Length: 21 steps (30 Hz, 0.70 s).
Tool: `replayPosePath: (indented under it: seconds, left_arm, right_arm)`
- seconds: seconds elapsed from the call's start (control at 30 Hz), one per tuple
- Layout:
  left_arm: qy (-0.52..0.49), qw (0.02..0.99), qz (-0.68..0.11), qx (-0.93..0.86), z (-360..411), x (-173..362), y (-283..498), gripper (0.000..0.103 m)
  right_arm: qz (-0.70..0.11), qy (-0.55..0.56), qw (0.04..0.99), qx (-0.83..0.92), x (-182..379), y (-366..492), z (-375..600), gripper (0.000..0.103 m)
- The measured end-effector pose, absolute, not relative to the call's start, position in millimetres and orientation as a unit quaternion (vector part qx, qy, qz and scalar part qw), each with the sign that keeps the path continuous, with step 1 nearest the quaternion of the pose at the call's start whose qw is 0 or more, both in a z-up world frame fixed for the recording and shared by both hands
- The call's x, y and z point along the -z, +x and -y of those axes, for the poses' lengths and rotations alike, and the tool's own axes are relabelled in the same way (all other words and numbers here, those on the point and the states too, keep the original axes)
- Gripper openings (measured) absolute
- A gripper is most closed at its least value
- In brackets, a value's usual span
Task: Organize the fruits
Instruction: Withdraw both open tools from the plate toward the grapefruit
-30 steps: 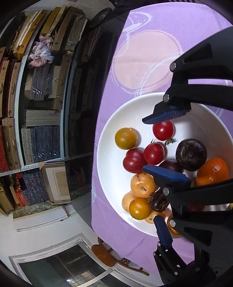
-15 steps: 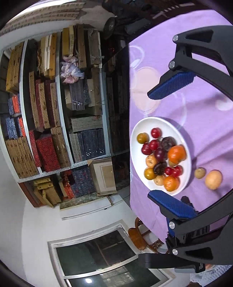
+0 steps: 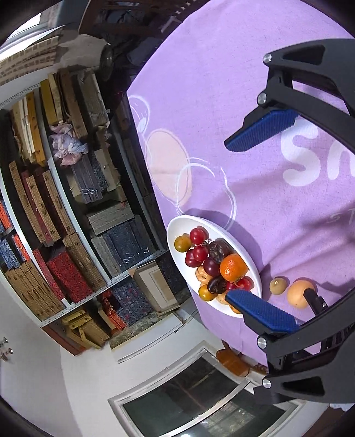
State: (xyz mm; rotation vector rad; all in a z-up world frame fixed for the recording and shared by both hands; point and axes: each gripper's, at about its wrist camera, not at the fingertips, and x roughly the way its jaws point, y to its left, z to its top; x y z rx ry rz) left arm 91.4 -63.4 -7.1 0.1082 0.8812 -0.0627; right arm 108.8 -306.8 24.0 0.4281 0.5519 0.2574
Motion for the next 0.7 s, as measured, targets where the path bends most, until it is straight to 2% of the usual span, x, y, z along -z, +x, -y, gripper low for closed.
replayPosePath:
  seconds: [0.2,0.4,0.53,0.7]
  left_arm:
    - [0.066,0.909,-0.412,-0.004,49,7,93,0.1]
    - [0.082,0.902,-0.419,-0.071,1,15,85,0.1]
    - [0.016,0.899,-0.432,-0.074,-37,13,83,0.099]
    - [0.022,0.911,-0.41,-0.026,-20,-2,81,0.099]
  right_arm:
    - [-0.273,0.205,0.931,-0.129,-28,111,302,0.099]
    - [-0.282,0.172,0.933,-0.146,-26,110,285,0.099]
    - [-0.279,0.136,0.938,-0.153,-25,107,269,0.099]
    - [-0.285,0.128,0.938,-0.15,-19,108,266,0.099]
